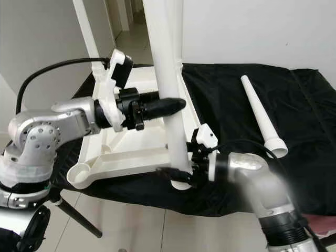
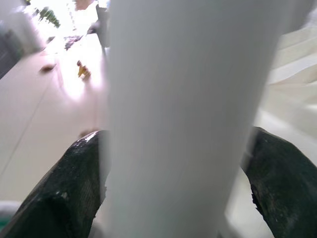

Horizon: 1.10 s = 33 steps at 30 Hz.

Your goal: Building children table

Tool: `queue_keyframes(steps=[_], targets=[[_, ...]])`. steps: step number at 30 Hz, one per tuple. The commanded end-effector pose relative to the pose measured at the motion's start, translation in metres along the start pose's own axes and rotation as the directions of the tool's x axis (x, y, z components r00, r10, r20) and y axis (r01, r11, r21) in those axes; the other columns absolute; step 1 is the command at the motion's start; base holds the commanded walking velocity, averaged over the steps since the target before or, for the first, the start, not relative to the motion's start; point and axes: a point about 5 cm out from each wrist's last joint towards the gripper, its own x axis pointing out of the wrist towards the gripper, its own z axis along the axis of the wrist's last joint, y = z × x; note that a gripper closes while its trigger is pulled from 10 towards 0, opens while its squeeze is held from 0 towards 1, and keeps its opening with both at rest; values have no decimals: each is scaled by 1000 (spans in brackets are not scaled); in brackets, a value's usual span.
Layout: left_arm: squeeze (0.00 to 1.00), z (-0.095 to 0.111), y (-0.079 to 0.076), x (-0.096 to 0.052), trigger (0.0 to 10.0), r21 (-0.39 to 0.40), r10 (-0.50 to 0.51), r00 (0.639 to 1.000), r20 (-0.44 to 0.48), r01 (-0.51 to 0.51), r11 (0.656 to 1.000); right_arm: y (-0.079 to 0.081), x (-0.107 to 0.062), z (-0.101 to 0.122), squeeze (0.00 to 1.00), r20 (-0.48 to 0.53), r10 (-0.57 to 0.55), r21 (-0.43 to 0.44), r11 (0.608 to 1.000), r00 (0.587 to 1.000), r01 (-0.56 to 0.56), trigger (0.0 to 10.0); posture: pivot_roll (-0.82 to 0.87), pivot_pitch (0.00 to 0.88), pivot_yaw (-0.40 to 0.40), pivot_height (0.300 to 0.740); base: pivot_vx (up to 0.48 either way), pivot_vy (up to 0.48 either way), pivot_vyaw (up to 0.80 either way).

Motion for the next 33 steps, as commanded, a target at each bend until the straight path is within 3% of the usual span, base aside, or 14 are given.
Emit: queue_keyframes(steps=[1,2,6,7,12,18,21,33], targets=[[0,0,6,1,10000,29,67,997,-42,-66,997,-3,2,7,0,28,-27,-16,1000,999,27,10000,-76,0,70,740,0,0,0],[0,1,11,3,10000,42,118,991,-67,-116,992,-6,4,9,0,43,-60,-18,998,997,60,10000,-75,0,73,740,0,0,0],[0,1,14,4,10000,50,151,985,-83,-148,988,-7,6,11,0,51,-81,-19,996,995,82,10000,-75,0,73,740,0,0,0],[0,14,20,8,10000,51,217,974,-60,-214,975,-15,17,16,0,81,-226,-37,972,971,230,10000,-72,0,75,740,0,0,0],[0,22,22,11,10000,48,253,967,-40,-251,967,-18,26,20,0,98,-311,-48,947,945,316,10000,-74,0,76,740,0,0,0],[0,41,25,20,10000,57,289,957,3,-288,956,-25,38,31,0,138,-445,-37,890,885,454,10000,-74,0,79,740,0,0,0],[0,44,26,22,10000,54,296,955,8,-296,954,-27,39,32,0,140,-460,-36,883,877,469,10000,-74,0,79,740,0,0,0],[0,53,32,41,10000,27,430,896,115,-435,900,-43,61,38,0,153,-697,1,710,701,705,10000,-76,0,87,740,0,0,0]])
